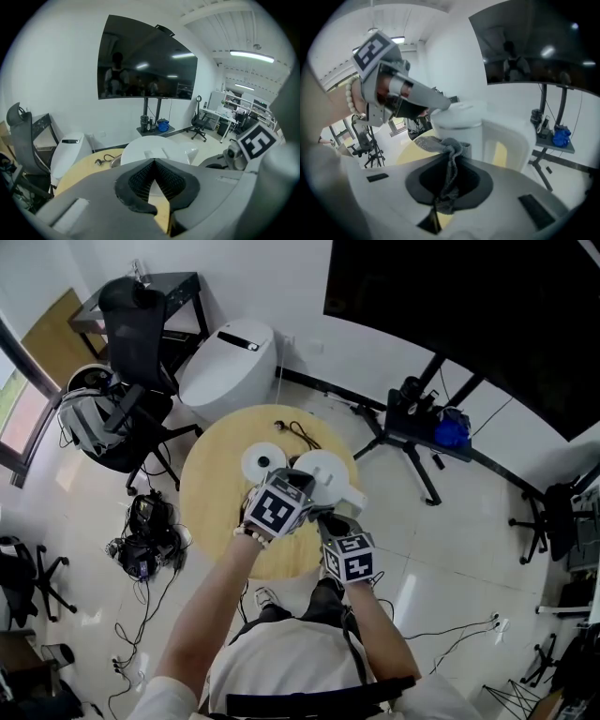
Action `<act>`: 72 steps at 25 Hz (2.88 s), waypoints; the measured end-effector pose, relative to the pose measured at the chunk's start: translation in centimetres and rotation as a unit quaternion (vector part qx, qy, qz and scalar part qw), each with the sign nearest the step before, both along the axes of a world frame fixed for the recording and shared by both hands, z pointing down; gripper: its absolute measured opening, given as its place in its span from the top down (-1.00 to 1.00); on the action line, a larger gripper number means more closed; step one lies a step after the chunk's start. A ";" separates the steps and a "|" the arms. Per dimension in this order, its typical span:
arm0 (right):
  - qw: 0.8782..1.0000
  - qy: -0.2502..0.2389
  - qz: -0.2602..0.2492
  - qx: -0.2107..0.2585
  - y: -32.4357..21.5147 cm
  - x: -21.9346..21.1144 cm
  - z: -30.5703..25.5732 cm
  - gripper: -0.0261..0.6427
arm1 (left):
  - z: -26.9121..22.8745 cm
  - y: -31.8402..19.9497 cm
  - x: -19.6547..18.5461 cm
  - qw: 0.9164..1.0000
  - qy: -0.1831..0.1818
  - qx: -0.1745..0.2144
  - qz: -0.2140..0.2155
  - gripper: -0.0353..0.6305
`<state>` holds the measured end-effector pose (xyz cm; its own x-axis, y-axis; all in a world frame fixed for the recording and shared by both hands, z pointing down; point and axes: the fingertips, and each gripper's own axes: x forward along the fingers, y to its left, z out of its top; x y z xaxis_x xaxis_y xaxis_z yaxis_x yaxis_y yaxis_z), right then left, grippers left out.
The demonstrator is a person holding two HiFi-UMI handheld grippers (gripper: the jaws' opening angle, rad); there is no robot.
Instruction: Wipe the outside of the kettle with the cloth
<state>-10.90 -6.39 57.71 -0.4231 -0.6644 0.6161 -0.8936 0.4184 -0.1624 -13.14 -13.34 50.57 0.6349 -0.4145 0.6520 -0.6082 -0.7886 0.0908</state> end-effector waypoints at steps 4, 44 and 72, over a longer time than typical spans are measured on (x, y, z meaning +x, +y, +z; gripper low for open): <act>0.997 -0.033 0.026 -0.067 0.3 -1.2 6.1 0.83 | 0.0 0.1 -0.2 1.000 -0.003 -0.004 0.001 0.89; 0.970 -0.179 0.116 -0.117 -2.5 -5.9 8.7 0.83 | -0.8 5.8 -11.3 0.988 0.096 -0.009 -0.123 0.89; 0.855 -0.445 0.268 -0.002 -7.1 -7.6 -3.6 0.83 | -0.6 7.6 -14.0 0.989 0.089 -0.008 -0.115 0.89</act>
